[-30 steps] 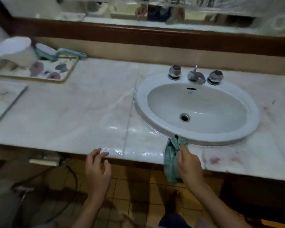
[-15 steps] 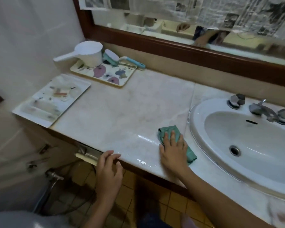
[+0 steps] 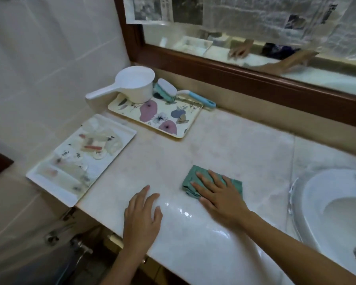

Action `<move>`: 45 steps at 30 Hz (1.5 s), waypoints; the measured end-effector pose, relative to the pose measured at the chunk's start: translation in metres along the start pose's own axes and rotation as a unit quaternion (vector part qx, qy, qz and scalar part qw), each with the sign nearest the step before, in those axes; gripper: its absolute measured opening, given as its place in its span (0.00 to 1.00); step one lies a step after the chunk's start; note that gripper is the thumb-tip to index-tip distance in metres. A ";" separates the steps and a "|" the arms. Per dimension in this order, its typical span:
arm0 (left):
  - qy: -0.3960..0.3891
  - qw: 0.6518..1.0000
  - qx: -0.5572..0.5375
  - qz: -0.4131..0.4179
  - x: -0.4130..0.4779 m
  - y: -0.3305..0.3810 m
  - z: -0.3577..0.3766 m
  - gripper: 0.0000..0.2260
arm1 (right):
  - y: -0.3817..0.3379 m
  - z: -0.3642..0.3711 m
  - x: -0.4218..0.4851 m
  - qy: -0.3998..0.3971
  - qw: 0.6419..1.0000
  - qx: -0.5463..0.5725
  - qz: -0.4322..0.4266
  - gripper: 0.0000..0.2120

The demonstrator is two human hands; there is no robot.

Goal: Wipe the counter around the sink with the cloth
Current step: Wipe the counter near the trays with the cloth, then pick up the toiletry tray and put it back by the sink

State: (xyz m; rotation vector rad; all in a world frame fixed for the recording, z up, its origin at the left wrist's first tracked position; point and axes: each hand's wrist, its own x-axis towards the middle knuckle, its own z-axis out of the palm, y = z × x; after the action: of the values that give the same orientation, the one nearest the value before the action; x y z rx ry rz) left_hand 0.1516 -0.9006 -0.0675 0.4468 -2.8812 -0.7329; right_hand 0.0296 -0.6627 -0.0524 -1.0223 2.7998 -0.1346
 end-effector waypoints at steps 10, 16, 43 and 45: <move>0.030 0.980 -0.185 -0.059 0.006 -0.006 -0.022 0.12 | -0.059 -0.016 0.056 0.265 0.943 0.126 0.157 0.15; 0.174 0.933 -0.262 -0.174 0.019 -0.065 -0.098 0.17 | -0.131 -0.039 0.158 0.262 0.936 0.214 0.102 0.11; 0.221 0.767 -0.397 -0.453 0.096 -0.167 -0.152 0.26 | -0.191 -0.043 0.293 0.095 0.921 0.279 0.255 0.15; 0.200 0.783 -0.400 -0.433 0.087 -0.153 -0.154 0.27 | -0.181 -0.047 0.254 0.104 0.903 0.290 0.300 0.12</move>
State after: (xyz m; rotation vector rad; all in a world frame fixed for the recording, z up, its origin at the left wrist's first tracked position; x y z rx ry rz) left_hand 0.1388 -1.1252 -0.0021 1.5446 -1.6050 -1.6021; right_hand -0.0558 -0.9638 -0.0111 0.0008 2.8066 -0.9652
